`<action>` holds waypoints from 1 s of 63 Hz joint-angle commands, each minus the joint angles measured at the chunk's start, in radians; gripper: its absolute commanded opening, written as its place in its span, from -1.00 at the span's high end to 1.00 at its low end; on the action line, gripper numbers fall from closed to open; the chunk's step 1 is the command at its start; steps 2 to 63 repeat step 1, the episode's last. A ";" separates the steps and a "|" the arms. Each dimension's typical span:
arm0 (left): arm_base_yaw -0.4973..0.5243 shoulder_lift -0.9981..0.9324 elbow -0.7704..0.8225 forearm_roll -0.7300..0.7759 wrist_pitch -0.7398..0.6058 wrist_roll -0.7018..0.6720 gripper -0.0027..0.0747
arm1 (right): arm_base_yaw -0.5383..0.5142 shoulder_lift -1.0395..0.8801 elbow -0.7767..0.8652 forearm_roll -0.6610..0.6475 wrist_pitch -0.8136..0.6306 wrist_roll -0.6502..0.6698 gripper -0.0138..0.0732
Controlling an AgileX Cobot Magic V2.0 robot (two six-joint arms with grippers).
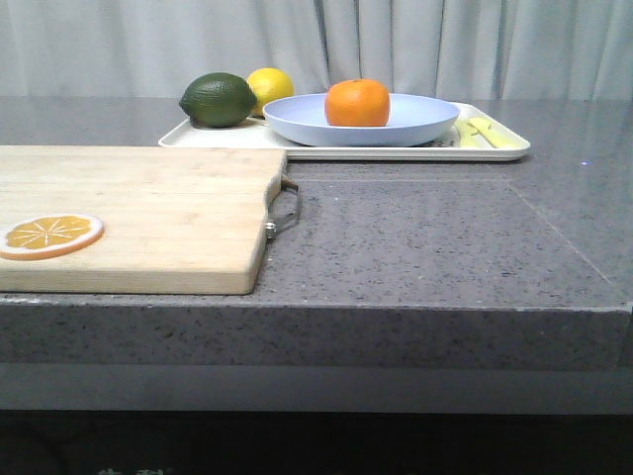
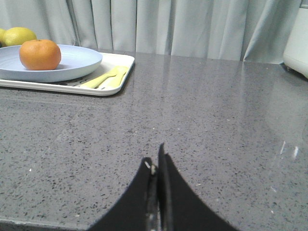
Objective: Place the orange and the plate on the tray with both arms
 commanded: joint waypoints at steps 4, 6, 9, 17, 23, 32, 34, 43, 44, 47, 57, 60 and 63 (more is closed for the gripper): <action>-0.007 -0.022 0.007 -0.011 -0.083 -0.008 0.98 | -0.004 -0.023 -0.005 -0.008 -0.087 -0.010 0.84; -0.007 -0.022 0.007 -0.011 -0.083 -0.008 0.98 | -0.004 -0.023 -0.005 -0.008 -0.087 -0.010 0.84; -0.007 -0.022 0.007 -0.011 -0.083 -0.008 0.98 | -0.004 -0.023 -0.005 -0.008 -0.087 -0.010 0.84; -0.007 -0.022 0.007 -0.011 -0.083 -0.008 0.98 | -0.004 -0.023 -0.005 -0.008 -0.087 -0.010 0.84; -0.007 -0.022 0.007 -0.011 -0.083 -0.008 0.98 | -0.004 -0.023 -0.005 -0.008 -0.087 -0.010 0.84; -0.007 -0.022 0.007 -0.011 -0.083 -0.008 0.98 | -0.004 -0.023 -0.005 -0.008 -0.087 -0.010 0.84; -0.007 -0.022 0.007 -0.011 -0.083 -0.008 0.98 | -0.004 -0.023 -0.005 -0.008 -0.087 -0.010 0.84; -0.007 -0.022 0.007 -0.011 -0.083 -0.008 0.98 | -0.004 -0.023 -0.005 -0.008 -0.087 -0.010 0.84; -0.007 -0.022 0.007 -0.011 -0.083 -0.008 0.98 | -0.004 -0.023 -0.005 -0.008 -0.087 -0.010 0.84; -0.007 -0.022 0.007 -0.011 -0.083 -0.008 0.98 | -0.004 -0.023 -0.005 -0.008 -0.087 -0.010 0.84; -0.007 -0.022 0.007 -0.011 -0.083 -0.008 0.98 | -0.004 -0.023 -0.005 -0.008 -0.087 -0.010 0.84; -0.007 -0.022 0.007 -0.011 -0.083 -0.008 0.98 | -0.004 -0.023 -0.005 -0.008 -0.087 -0.010 0.84; -0.007 -0.022 0.007 -0.011 -0.083 -0.008 0.98 | -0.004 -0.023 -0.005 -0.008 -0.087 -0.010 0.84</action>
